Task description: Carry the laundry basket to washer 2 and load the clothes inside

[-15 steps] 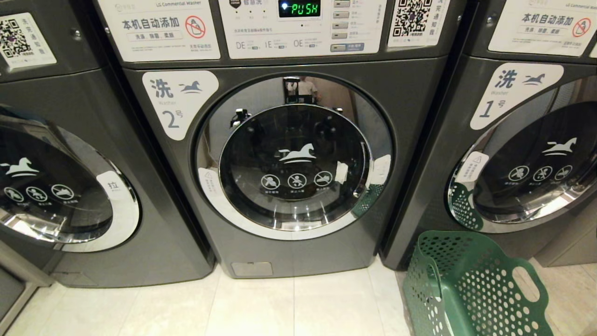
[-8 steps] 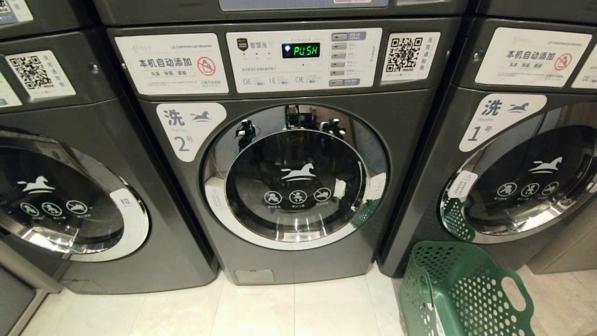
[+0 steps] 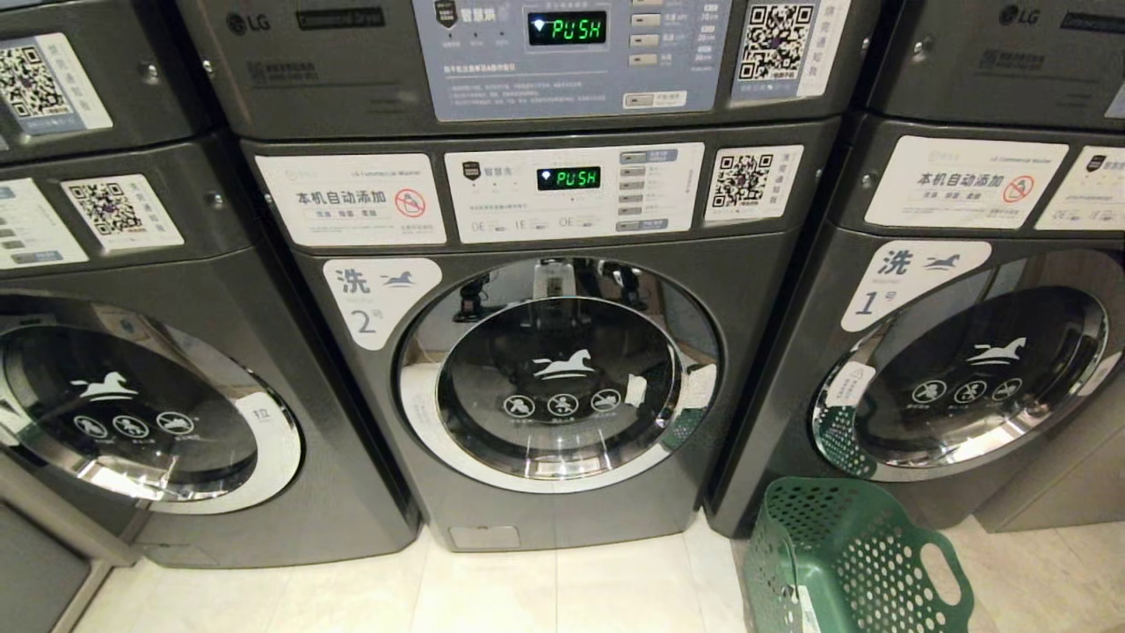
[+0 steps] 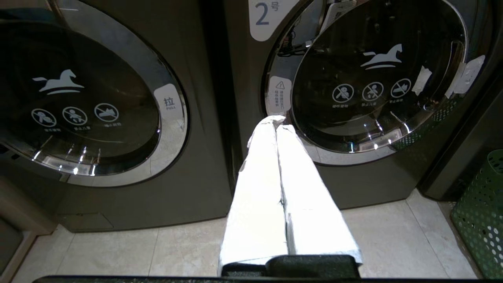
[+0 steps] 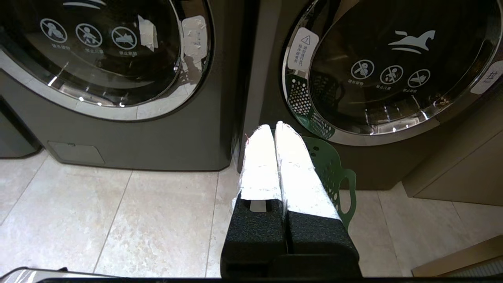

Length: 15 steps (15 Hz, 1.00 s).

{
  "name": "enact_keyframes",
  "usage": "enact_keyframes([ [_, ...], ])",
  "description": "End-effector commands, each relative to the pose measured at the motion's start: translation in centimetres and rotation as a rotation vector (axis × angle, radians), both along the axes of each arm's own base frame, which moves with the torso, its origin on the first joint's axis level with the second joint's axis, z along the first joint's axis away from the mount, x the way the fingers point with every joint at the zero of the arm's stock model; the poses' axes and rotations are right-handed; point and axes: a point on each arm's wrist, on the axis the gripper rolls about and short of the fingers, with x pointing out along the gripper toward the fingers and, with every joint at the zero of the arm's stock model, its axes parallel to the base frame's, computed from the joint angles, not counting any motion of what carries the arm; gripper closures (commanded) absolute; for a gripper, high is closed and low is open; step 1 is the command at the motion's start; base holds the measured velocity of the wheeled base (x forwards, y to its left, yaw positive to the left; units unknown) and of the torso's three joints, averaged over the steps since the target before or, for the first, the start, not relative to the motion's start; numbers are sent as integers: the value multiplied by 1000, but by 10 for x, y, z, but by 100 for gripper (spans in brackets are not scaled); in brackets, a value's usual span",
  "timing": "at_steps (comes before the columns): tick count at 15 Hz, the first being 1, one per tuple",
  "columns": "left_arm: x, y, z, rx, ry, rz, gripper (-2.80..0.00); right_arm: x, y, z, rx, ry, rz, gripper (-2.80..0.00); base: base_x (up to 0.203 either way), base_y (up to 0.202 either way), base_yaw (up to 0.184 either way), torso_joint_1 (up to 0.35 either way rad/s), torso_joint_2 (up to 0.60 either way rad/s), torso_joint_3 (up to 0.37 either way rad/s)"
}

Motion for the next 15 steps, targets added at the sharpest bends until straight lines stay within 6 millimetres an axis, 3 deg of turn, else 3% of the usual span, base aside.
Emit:
enact_keyframes([
  [1, 3, 0, -11, 0, 38, 0, 0, 0, 0, 0, -1, 2, 0, 0, 0, 0, 0, 193, -500, -320],
  [7, 3, 0, -11, -1, 38, -1, 0, 0, 0, 0, 3, 2, 2, 0, 0, 0, 0, 197, -487, -294],
  [10, 3, 0, -11, -2, 38, -6, 0, 0, 0, 3, -49, -11, 5, 0, 0, 0, 0, 64, -140, -87],
  [11, 3, 0, -11, -2, 40, -6, 0, -3, 0, 14, -72, -42, 8, 0, 0, 0, 0, 24, -43, -27],
  [13, 3, 0, -11, 6, 38, -10, 0, -15, 1, 68, -92, -144, 29, 0, 0, 0, 0, 0, 0, 0],
  [15, 3, 0, -11, -1, 38, -8, 0, -1, 2, 118, -95, -102, 96, 0, 0, 0, 0, 0, 0, 0],
])
